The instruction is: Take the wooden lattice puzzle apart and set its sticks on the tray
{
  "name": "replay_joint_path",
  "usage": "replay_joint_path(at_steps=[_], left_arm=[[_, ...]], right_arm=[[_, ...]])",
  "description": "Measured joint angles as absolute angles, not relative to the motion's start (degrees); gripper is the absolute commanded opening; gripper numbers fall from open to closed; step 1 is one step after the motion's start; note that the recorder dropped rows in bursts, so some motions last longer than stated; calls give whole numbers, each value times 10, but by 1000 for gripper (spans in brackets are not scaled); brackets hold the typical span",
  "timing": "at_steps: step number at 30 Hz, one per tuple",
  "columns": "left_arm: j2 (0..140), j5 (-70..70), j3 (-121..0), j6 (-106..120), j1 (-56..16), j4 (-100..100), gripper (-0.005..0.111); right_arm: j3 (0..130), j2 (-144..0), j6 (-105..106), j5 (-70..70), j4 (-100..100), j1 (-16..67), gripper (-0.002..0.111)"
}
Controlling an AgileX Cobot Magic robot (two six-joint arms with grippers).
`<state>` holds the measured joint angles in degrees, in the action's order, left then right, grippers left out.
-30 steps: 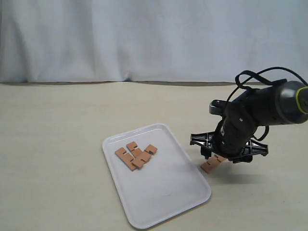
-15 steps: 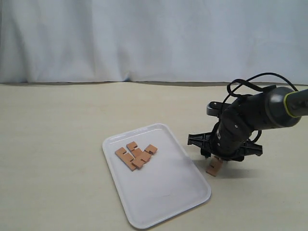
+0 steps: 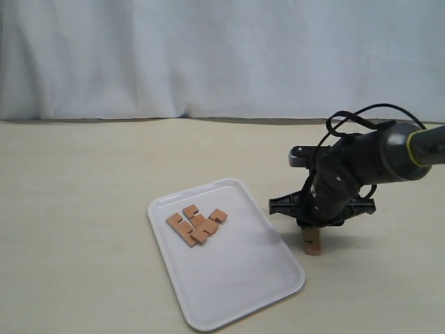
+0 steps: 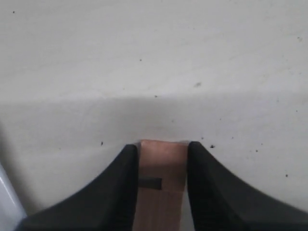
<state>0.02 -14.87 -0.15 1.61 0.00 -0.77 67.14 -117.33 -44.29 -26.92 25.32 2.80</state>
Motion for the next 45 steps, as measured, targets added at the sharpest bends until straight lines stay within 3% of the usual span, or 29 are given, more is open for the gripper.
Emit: replay_joint_path(at_steps=[10, 21, 30, 34, 39, 41, 43, 45], left_arm=[[0, -149, -2, 16, 0, -8, 0], [0, -149, -2, 16, 0, -8, 0], [0, -149, -2, 16, 0, -8, 0], [0, -149, -2, 16, 0, -8, 0], [0, -149, -2, 16, 0, -8, 0], [0, -149, -2, 16, 0, -8, 0], [0, -149, -2, 16, 0, -8, 0], [0, -149, -2, 16, 0, -8, 0]], right_arm=[[701, -1070, -279, -307, 168, 37, 4], [701, -1125, -232, -250, 127, 179, 5], [705, -1146, -262, -194, 125, 196, 45], [705, -1145, -262, -194, 125, 196, 51], [705, -1108, -221, -239, 125, 196, 49], [705, -1087, -186, -273, 130, 196, 34], [705, -1066, -155, -322, 151, 196, 11], [705, -1046, -132, -387, 187, 196, 4]])
